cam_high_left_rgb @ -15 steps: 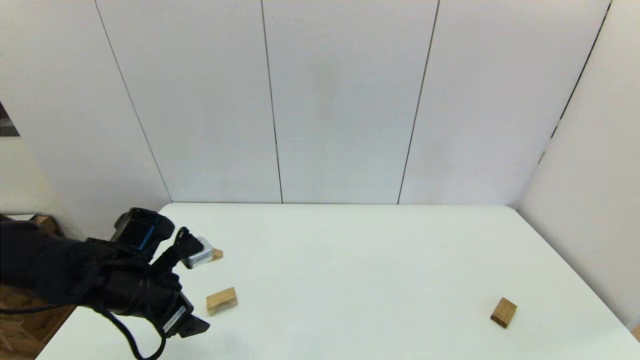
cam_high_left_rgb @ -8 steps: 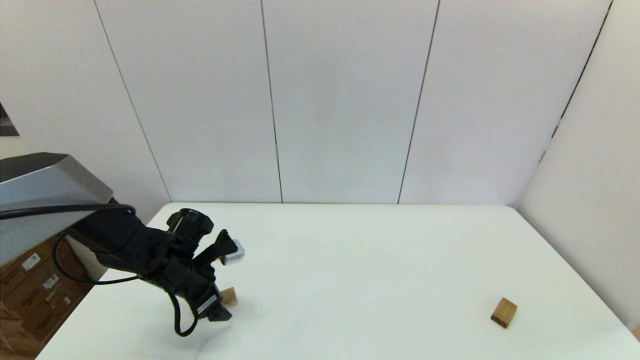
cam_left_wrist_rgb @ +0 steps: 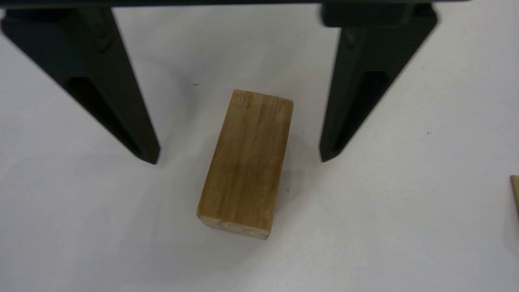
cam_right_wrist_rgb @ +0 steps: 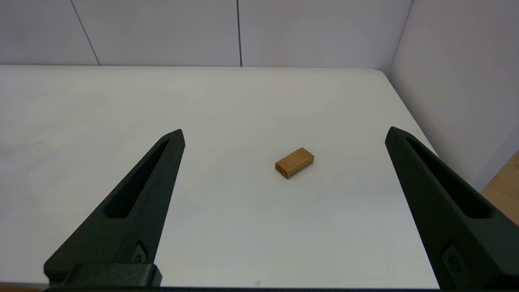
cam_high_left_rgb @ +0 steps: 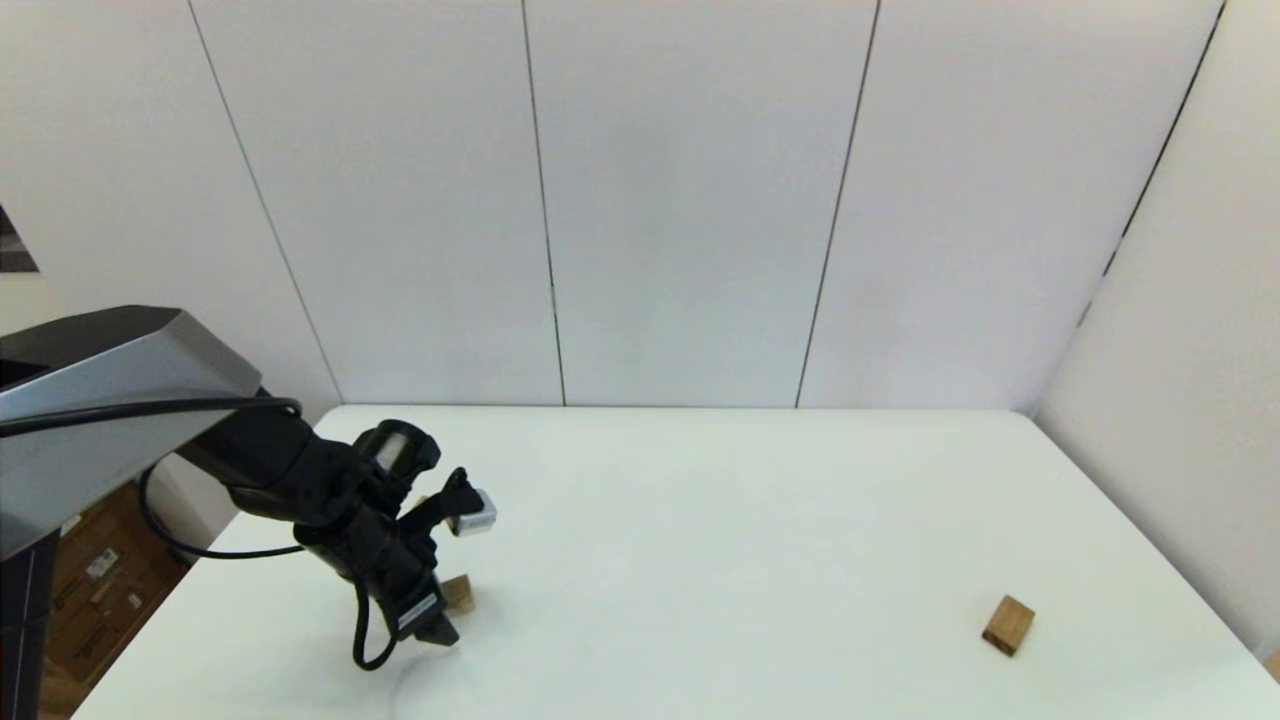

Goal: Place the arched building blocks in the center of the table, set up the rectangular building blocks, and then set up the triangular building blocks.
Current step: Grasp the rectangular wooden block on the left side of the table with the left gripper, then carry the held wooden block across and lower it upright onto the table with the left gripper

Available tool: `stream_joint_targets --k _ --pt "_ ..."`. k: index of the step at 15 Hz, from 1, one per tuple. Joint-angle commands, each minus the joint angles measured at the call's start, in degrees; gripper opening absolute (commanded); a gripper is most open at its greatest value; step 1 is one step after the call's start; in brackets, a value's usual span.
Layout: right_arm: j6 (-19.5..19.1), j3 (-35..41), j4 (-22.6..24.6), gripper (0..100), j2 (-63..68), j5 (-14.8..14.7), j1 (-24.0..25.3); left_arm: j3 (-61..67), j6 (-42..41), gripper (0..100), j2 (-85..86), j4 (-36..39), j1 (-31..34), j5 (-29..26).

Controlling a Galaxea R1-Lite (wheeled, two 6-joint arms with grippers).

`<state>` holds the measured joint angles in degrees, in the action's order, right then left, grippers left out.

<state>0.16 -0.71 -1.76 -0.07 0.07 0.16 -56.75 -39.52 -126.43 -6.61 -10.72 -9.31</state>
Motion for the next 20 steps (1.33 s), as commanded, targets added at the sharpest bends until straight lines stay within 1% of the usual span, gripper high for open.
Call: stream_joint_targets --k 1,7,9,10,11,13,14,15,18,20 --pt "0.0 0.0 0.0 100 0.1 0.0 0.0 -0.2 -0.3 0 0.6 -0.4 0.0 -0.2" --pt "0.0 0.0 0.0 100 0.1 0.0 0.0 -0.1 -0.4 0 0.8 -1.5 0.0 -0.2" --pt "0.0 0.0 0.0 100 0.1 0.0 0.0 -0.6 -0.6 0 4.4 -1.6 -1.6 -0.4" --pt "0.0 0.0 0.0 100 0.1 0.0 0.0 -2.1 -0.7 0 6.3 -2.1 -4.1 -1.5" --pt "0.0 0.0 0.0 100 0.1 0.0 0.0 -5.0 -0.6 0 7.5 -4.8 -7.4 -2.7" --pt "0.0 0.0 0.0 100 0.1 0.0 0.0 -12.0 0.2 0 7.5 -12.8 -15.0 -3.0" --pt "0.0 0.0 0.0 100 0.1 0.0 0.0 -15.4 1.8 0 6.4 -16.1 -19.3 -3.0" --pt "0.0 0.0 0.0 100 0.1 0.0 0.0 -18.9 4.4 0 4.7 -17.7 -24.2 -2.9" --pt "0.0 0.0 0.0 100 0.1 0.0 0.0 -24.8 5.1 0 -2.2 -17.9 -33.1 -2.0" --pt "0.0 0.0 0.0 100 0.1 0.0 0.0 -27.4 5.2 0 -5.7 -17.9 -36.7 -1.1"
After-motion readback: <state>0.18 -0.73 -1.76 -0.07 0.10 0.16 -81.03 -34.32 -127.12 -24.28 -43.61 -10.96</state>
